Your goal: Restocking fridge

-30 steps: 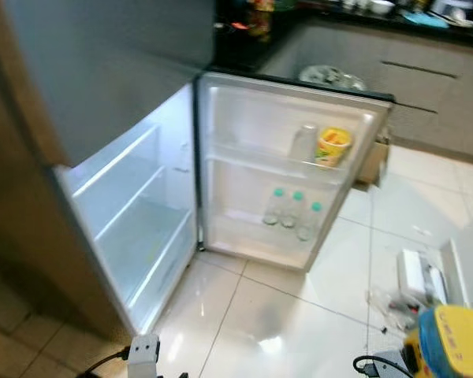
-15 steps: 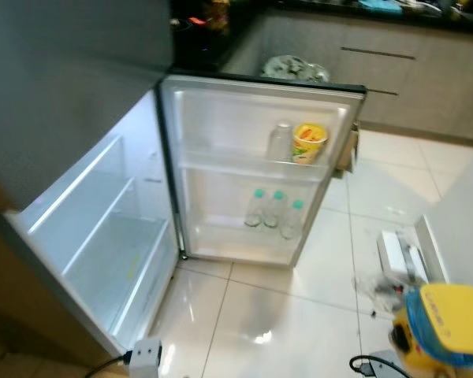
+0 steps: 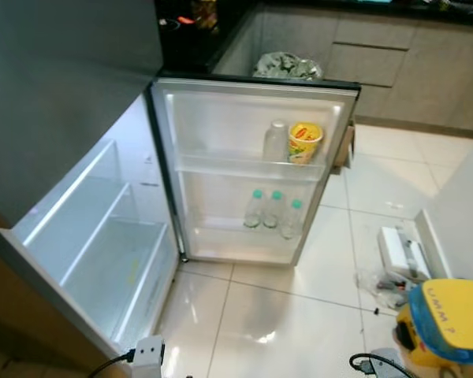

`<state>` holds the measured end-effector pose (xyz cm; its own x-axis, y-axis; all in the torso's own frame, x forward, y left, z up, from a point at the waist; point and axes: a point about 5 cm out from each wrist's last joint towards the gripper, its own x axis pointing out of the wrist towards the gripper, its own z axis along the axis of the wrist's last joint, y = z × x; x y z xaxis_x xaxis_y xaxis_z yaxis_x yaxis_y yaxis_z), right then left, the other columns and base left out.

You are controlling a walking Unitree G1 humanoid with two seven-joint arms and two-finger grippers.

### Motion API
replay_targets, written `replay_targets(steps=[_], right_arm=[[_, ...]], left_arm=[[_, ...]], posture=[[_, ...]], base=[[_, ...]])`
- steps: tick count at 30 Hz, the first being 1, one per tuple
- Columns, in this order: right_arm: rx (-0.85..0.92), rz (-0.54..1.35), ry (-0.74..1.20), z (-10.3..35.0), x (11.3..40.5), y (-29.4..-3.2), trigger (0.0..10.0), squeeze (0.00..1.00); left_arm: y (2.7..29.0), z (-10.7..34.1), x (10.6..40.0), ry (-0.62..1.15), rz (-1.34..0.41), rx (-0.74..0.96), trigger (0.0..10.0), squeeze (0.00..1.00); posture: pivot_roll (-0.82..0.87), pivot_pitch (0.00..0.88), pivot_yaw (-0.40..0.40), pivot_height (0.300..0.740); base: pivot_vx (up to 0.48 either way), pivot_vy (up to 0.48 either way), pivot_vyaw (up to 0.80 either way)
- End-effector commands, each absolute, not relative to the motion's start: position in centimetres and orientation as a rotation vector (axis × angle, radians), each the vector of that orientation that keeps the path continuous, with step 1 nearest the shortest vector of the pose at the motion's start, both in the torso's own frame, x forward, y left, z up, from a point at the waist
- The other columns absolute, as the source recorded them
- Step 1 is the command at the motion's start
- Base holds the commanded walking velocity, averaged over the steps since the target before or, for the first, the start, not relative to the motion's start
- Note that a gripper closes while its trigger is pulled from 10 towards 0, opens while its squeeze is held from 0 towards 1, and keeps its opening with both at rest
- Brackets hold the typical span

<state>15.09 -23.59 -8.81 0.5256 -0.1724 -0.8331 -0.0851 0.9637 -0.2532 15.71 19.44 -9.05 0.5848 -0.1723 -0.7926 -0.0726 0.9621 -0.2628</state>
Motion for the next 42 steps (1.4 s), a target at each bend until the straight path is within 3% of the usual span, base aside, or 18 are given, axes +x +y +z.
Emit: replay_targets(steps=[1, 10, 35, 42], right_arm=[[-0.283, -0.048, 1.026, -8.89, 14.82, -23.66, 10.0, 0.00], [-0.283, -0.046, 1.022, -8.88, 14.88, -23.57, 10.0, 0.00], [-0.288, -0.048, 0.998, -8.56, 15.49, -23.79, 10.0, 0.00], [-0.285, -0.048, 0.997, -8.57, 15.48, -23.78, 10.0, 0.00]], left_arm=[[19.43, -9.22, 15.34, 0.967, -0.063, -0.284, 10.0, 0.00], [19.27, -9.26, 15.26, 0.971, -0.078, -0.285, 10.0, 0.00], [18.99, -9.28, 15.23, 0.981, -0.116, -0.268, 10.0, 0.00], [18.81, -9.34, 15.03, 0.978, -0.127, -0.283, 10.0, 0.00]], posture=[[-0.07, 0.060, -0.026, 0.740], [-0.06, 0.065, -0.025, 0.740], [-0.07, 0.059, -0.024, 0.740], [-0.07, 0.064, -0.027, 0.740]], base=[[0.000, 0.000, 0.00], [0.000, 0.000, 0.00], [0.283, 0.000, 0.00], [0.000, -0.071, 0.00]])
